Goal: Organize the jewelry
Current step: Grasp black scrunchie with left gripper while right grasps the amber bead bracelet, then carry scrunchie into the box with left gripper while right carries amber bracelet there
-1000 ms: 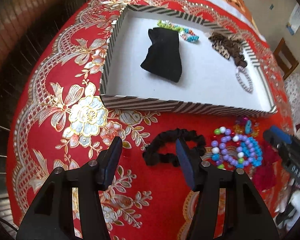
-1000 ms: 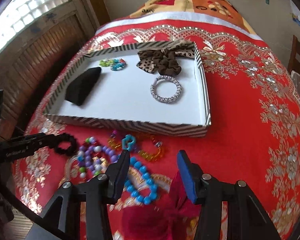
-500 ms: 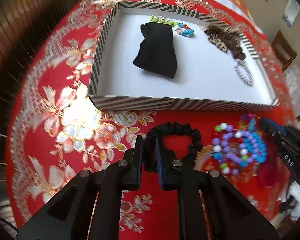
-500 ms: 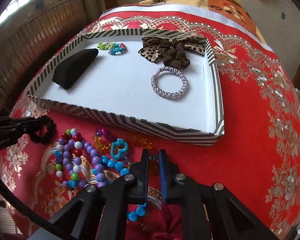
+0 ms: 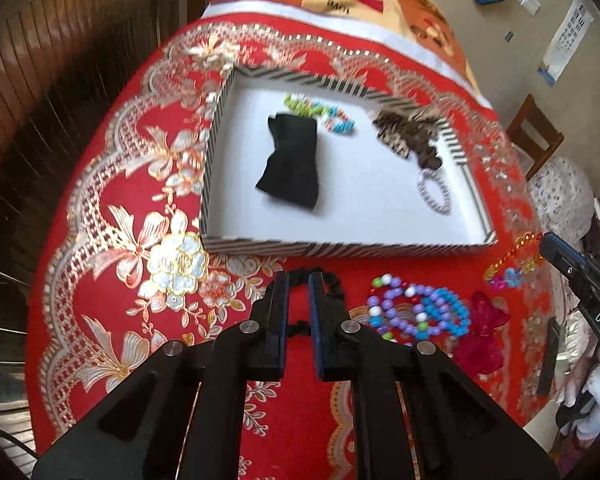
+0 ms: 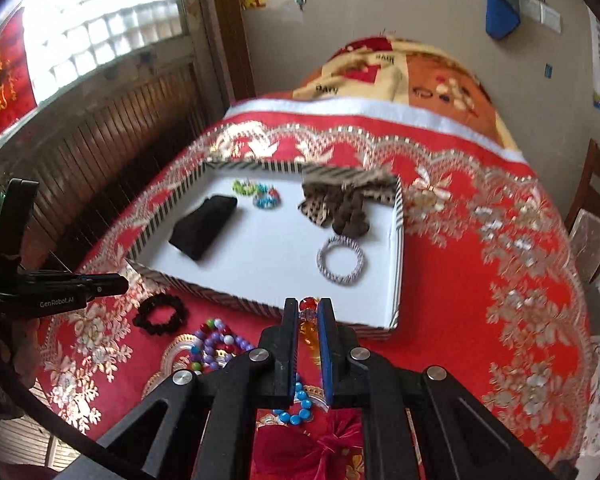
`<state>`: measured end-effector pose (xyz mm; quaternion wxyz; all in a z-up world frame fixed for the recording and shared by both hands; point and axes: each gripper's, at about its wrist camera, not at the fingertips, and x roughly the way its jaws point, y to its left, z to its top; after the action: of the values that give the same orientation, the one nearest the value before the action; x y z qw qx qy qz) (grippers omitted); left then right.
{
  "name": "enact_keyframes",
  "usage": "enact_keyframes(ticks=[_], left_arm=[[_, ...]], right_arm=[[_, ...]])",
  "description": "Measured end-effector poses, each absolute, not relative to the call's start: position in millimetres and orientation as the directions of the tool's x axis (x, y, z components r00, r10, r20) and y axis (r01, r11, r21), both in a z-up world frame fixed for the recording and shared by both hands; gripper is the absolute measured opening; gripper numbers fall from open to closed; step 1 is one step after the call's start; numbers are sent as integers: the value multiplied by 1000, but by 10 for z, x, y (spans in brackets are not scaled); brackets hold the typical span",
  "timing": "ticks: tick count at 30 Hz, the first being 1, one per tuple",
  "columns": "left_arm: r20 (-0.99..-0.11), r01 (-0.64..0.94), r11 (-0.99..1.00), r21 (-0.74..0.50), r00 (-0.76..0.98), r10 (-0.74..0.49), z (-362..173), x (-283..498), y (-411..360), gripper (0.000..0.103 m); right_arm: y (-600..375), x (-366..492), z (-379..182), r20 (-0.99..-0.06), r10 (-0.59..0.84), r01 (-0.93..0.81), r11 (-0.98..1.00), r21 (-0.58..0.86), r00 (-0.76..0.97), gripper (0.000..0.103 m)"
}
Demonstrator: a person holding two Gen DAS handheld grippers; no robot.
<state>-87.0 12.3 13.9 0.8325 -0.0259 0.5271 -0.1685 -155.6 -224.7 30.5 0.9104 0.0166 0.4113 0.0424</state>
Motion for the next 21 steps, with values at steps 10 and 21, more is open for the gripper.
enact_keyframes(ticks=[10, 21], left_arm=[[-880, 243, 946, -212, 373, -293, 118, -851, 182, 13], [-929, 228, 965, -128, 313, -197, -513, -740, 78, 30]], right_arm=[[-2148, -1675, 612, -711, 104, -90, 994, 57, 696, 9], [-2050, -1678, 578, -725, 125, -112, 991, 66, 677, 9]])
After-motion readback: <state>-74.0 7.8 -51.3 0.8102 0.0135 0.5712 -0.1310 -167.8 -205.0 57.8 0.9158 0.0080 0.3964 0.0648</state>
